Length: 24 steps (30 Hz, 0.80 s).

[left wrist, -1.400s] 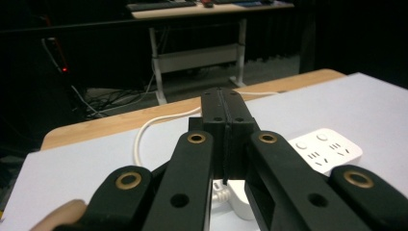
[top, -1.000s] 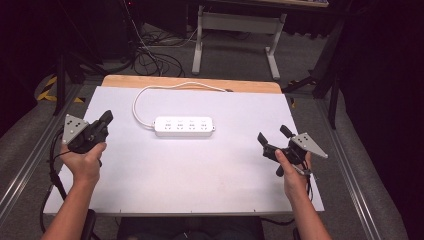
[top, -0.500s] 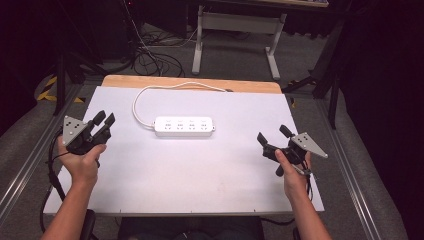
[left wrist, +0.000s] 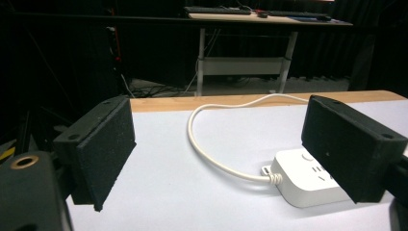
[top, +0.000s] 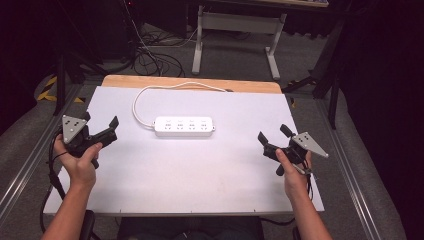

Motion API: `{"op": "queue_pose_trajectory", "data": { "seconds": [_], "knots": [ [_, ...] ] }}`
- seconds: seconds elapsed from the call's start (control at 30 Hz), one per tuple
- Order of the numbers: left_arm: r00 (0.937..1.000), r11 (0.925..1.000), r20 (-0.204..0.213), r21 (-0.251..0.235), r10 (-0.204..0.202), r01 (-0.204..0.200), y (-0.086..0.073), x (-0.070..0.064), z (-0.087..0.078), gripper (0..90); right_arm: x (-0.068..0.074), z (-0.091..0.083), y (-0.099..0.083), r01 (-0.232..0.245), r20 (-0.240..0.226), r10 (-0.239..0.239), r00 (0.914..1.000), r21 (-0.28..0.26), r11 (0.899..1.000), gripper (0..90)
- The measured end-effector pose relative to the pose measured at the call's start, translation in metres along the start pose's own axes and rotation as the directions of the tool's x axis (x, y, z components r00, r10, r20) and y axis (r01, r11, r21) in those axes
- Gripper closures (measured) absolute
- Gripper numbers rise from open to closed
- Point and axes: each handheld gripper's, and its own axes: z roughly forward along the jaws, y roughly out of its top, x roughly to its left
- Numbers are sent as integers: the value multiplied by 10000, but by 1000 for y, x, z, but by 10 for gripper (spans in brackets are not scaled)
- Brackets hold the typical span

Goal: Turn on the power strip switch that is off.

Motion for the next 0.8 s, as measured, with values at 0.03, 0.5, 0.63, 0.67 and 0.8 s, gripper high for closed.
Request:
{"op": "queue_pose_trajectory", "data": {
  "seconds": [0.03,0.5,0.63,0.67,0.8],
  "knots": [
    [10000,10000,60,-32,25,-25,0,0,-1,108,0,0,0,0,0,0,10000,0,10000,56],
    [9997,9999,215,57,87,-88,-2,5,-1,20,0,2,0,28,3,-28,10000,30,10000,55],
    [10000,10000,48,-64,-2,2,-1,4,-2,0,0,2,-1,44,-14,-44,10000,62,10000,54],
    [10000,10000,29,-66,-11,11,0,4,-1,0,0,2,-1,42,-12,-42,10000,61,10000,55],
    [9999,10000,154,-36,13,-12,-1,4,-1,1,0,2,0,47,-22,-47,10000,38,10000,54]
  ]
}}
